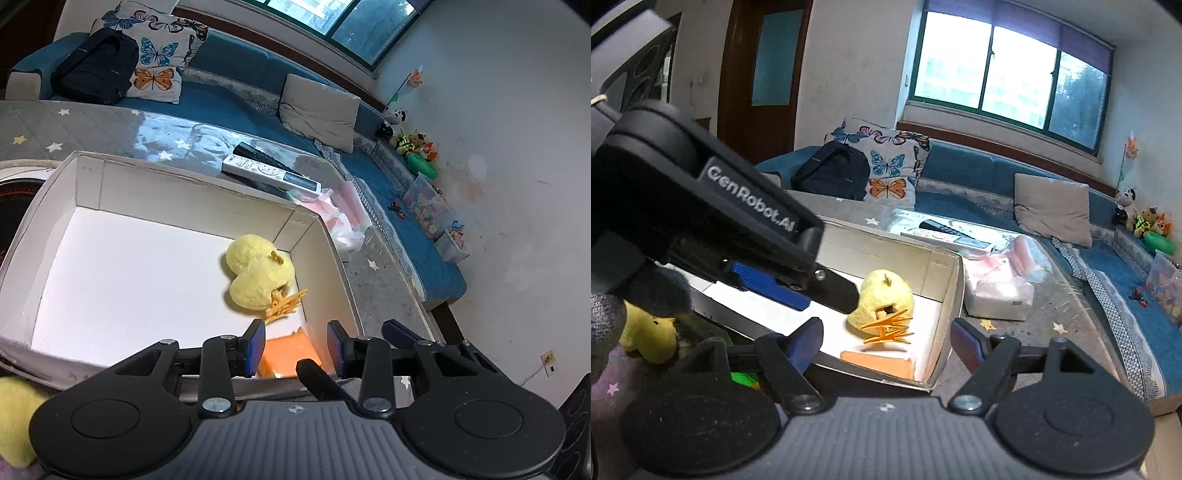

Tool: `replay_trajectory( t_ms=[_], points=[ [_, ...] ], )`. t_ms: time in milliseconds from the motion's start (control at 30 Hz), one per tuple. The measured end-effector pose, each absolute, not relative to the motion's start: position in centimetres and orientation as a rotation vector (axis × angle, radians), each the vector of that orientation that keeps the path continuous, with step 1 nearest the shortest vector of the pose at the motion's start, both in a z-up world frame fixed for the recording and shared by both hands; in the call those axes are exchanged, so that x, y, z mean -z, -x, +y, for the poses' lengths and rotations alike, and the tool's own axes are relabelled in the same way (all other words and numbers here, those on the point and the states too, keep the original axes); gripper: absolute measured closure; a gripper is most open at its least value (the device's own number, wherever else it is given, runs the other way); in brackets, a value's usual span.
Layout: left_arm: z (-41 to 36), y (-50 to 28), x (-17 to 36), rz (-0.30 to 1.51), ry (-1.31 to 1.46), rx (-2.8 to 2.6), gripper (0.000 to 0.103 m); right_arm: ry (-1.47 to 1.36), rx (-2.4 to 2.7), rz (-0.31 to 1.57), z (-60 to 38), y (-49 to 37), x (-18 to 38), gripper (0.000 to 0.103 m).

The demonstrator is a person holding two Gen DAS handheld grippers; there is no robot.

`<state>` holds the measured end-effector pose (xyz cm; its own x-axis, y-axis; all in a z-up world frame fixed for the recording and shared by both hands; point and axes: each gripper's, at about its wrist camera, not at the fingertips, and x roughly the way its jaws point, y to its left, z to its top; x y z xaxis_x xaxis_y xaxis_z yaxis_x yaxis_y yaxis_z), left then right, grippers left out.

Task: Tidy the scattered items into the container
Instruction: 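Open the left tool to drop the orange block and withdraw, then move the left tool to the yellow rubber duck and grasp it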

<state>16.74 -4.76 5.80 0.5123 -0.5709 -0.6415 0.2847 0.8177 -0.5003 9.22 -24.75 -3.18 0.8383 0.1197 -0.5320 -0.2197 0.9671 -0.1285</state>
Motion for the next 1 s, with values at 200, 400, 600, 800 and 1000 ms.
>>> replay_trajectory(
  t_ms=[200, 400, 600, 800, 1000],
  points=[
    [-4.3, -15.1, -6.2, 0.870, 0.326, 0.516, 0.064, 0.188, -0.179, 0.537, -24.6, -7.7, 3.1, 0.022],
    [-3.8, -13.2, -6.7, 0.829, 0.302, 0.525, 0.064, 0.193, -0.197, 0.523, -24.1, -5.7, 3.3, 0.017],
    [-3.2, -11.9, -6.4, 0.816, 0.264, 0.523, 0.064, 0.212, -0.233, 0.519, -23.1, -3.9, 3.7, 0.016],
    [-2.5, -10.9, -5.4, 0.839, 0.254, 0.524, 0.064, 0.179, -0.259, 0.560, -22.4, -2.7, 5.1, 0.016],
    [-2.2, -11.0, -3.6, 0.887, 0.256, 0.516, 0.064, 0.162, -0.295, 0.612, -21.7, -1.9, 6.8, 0.018]
  ],
)
